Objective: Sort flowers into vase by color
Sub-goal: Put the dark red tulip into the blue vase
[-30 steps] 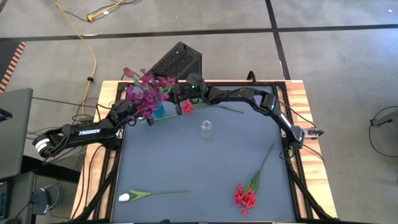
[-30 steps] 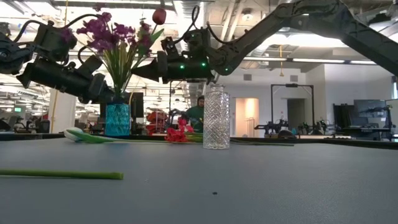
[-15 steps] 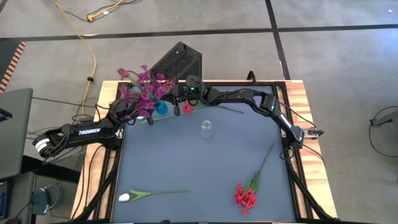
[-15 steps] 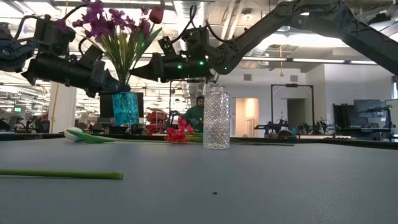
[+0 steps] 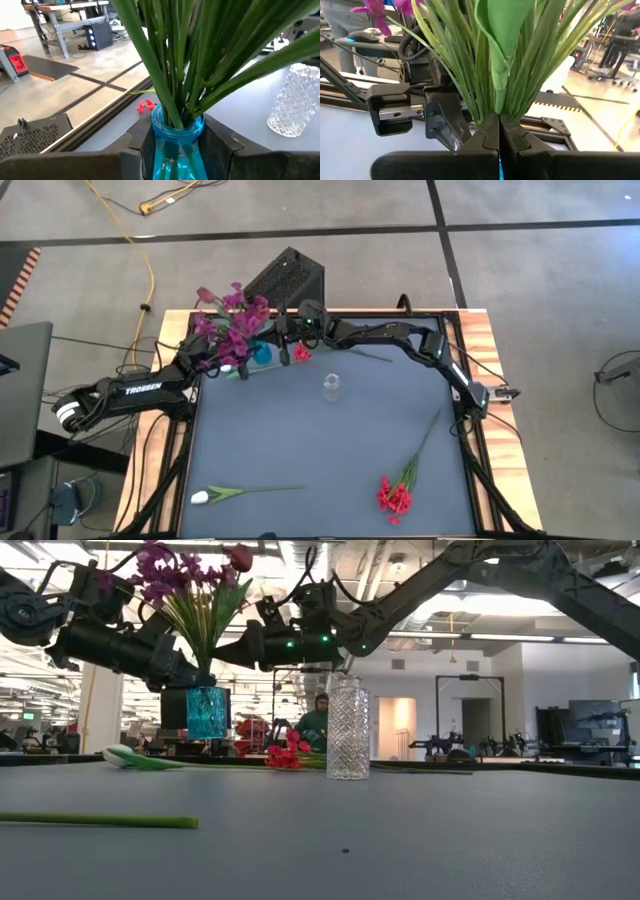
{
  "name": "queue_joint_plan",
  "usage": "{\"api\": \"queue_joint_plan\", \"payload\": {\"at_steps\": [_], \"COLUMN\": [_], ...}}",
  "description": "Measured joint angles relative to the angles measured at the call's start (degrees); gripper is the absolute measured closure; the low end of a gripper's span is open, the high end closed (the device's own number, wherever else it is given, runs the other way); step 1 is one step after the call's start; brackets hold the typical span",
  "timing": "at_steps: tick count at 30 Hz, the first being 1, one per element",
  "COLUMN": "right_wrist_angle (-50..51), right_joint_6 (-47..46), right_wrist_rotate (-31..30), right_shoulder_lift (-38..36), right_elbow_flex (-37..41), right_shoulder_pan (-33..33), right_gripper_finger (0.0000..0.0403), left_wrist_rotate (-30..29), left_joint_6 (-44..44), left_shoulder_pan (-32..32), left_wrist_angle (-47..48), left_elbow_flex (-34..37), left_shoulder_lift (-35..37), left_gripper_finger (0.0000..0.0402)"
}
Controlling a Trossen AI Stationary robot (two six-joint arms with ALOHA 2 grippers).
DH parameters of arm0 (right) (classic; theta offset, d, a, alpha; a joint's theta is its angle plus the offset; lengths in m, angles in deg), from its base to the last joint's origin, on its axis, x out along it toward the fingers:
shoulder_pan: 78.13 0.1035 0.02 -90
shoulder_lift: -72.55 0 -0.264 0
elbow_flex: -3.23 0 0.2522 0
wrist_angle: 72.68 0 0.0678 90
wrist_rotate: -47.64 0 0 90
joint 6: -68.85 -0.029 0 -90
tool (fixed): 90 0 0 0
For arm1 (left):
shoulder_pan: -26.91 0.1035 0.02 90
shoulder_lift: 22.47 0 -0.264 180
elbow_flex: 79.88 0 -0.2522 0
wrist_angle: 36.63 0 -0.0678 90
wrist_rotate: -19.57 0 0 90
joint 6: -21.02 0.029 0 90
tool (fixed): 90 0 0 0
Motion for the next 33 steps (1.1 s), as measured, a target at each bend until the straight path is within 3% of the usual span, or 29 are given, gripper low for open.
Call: {"api": "queue_joint_plan", "payload": {"at_steps": [11,23,27,33], "right_wrist_angle": [1.4,2.6,3.3,4.8], "right_joint_6": [-10.4,-8.7,-8.2,-8.2], "right_wrist_rotate": [0.5,1.0,1.2,1.3], "right_shoulder_lift": [0.1,0.1,0.0,0.0], "right_elbow_flex": [0.0,0.0,0.1,0.2], "right_shoulder_pan": [-1.7,-1.3,-1.3,-2.0], "right_gripper_finger": [0.0385,0.0380,0.0341,0.0249], "left_wrist_rotate": [1.2,0.8,0.2,0.1], "left_joint_6": [3.7,4.9,5.3,5.4], "left_shoulder_pan": [0.0,0.0,0.0,0.0], "left_wrist_angle": [1.4,3.0,3.9,4.0], "left_elbow_flex": [-0.1,-1.5,-2.5,-2.6], "left_shoulder_lift": [0.0,0.0,0.1,0.2], "left_gripper_finger": [0.0300,0.0300,0.0300,0.0301]}}
